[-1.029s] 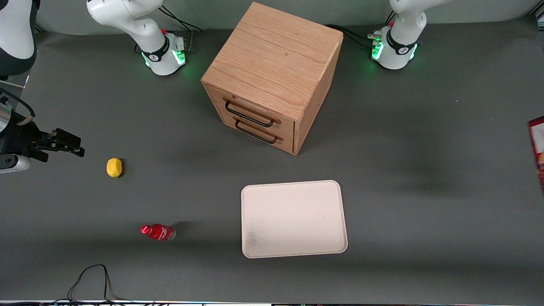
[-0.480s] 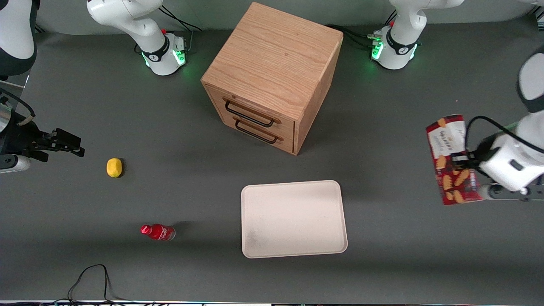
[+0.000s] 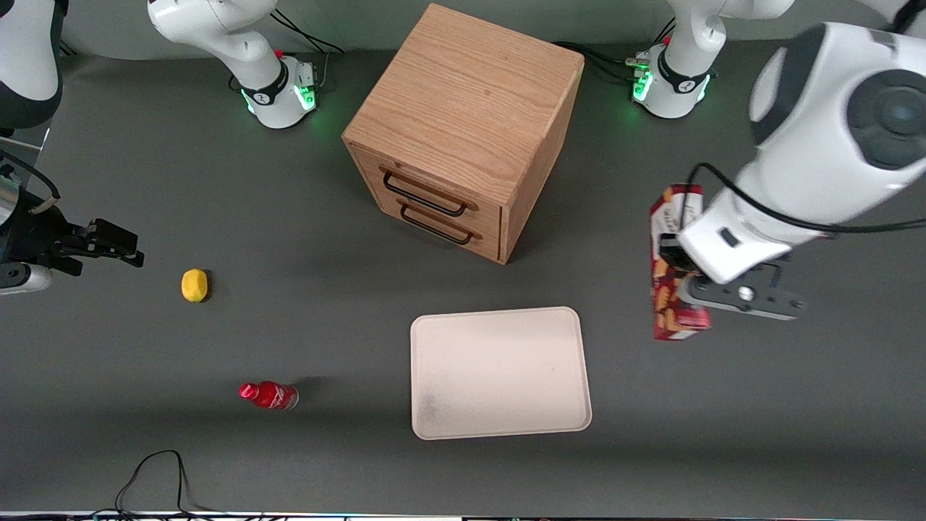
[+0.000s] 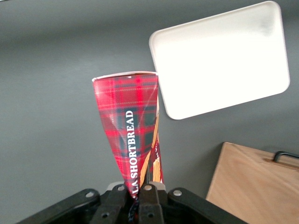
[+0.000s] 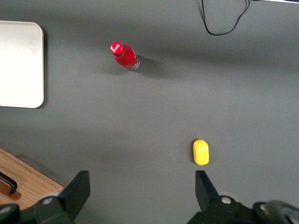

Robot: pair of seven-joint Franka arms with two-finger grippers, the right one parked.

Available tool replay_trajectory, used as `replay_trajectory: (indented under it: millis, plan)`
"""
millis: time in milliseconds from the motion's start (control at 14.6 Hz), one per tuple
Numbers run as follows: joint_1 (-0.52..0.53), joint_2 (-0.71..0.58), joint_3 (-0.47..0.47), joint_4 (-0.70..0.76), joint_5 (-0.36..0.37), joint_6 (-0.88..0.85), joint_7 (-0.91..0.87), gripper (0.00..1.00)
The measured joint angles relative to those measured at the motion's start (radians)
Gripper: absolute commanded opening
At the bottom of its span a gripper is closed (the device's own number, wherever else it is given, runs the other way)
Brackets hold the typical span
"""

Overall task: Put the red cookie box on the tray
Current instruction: 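Lift the box upright and carry it toward the white tray, then lower the box onto the tray's rim edge, laying it flat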

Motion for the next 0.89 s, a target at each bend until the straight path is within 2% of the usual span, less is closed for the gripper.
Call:
replay_trajectory:
  millis: [206,480,891]
  plan:
    - [-0.057,0.015,0.000,0.013,0.000,0.025,-0.094,0.00]
    - [-0.066,0.071,0.005,0.033,0.000,0.089,-0.159,0.00]
    - [-0.057,0.240,0.017,0.033,0.000,0.255,-0.170,0.00]
